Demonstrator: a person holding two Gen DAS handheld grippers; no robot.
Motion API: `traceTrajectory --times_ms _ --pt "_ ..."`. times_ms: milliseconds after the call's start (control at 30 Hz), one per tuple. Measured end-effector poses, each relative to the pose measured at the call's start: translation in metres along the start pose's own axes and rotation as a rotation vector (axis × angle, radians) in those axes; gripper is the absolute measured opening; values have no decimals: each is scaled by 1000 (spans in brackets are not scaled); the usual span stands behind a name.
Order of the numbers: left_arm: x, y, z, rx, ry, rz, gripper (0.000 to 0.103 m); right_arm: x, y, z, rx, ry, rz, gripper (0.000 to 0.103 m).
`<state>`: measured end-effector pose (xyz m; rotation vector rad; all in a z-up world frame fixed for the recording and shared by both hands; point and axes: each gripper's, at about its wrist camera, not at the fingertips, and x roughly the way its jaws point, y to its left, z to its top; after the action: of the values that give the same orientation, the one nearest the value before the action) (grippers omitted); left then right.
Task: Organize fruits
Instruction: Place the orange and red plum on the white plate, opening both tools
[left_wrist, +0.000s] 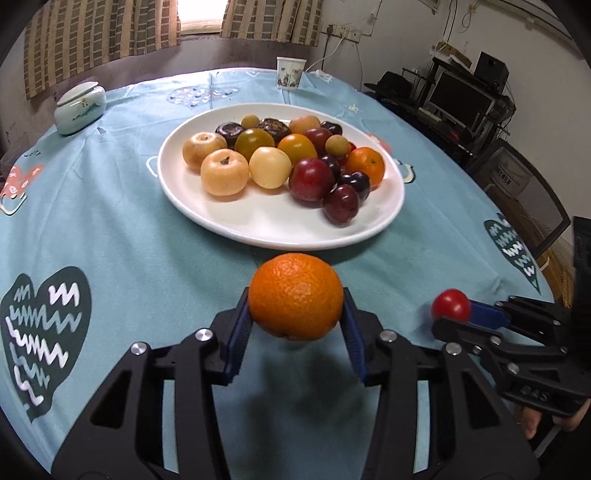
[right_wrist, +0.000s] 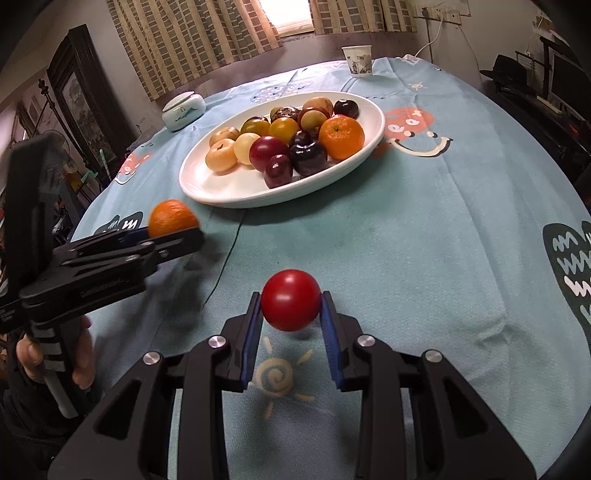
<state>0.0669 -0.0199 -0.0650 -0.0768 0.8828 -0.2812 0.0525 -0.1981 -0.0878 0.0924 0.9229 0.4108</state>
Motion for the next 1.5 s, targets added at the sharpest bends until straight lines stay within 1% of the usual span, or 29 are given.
traceTrajectory --times_ms 100,267,500,600,700,833,900,967,1033,1133,1200,1267,1400,1500 --pt "-17 -3 -5 13 -26 6 46 0 0 -1 3 2 -1 32" --pt "-33 -5 -5 30 -58 23 46 0 6 -1 -14 4 11 32" --pt "-35 0 7 36 -63 42 46 -2 18 15 -66 -2 20 32" --pt "-40 7 24 41 -83 61 46 -3 27 33 -105 -9 28 32" --pt "-41 19 53 45 -83 104 47 0 40 56 -153 -18 35 32" --pt "-20 45 103 24 -42 133 47 15 55 89 -201 -12 41 32" --pt "-4 53 121 25 -35 157 47 29 60 105 -211 8 47 32" --pt "8 61 133 1 -34 155 47 43 62 116 -206 29 53 32" --pt "17 66 135 -22 -34 128 47 53 65 123 -194 38 59 32" --pt "29 69 128 -30 -21 95 47 62 69 123 -205 35 70 32" --pt "37 67 124 -15 13 84 47 67 71 121 -216 34 59 32" --pt "41 64 119 -7 30 67 47 69 70 119 -225 31 47 32" --pt "47 54 109 7 69 27 47 69 62 117 -203 40 48 32" --pt "51 50 106 18 78 28 47 69 57 116 -189 43 59 32"
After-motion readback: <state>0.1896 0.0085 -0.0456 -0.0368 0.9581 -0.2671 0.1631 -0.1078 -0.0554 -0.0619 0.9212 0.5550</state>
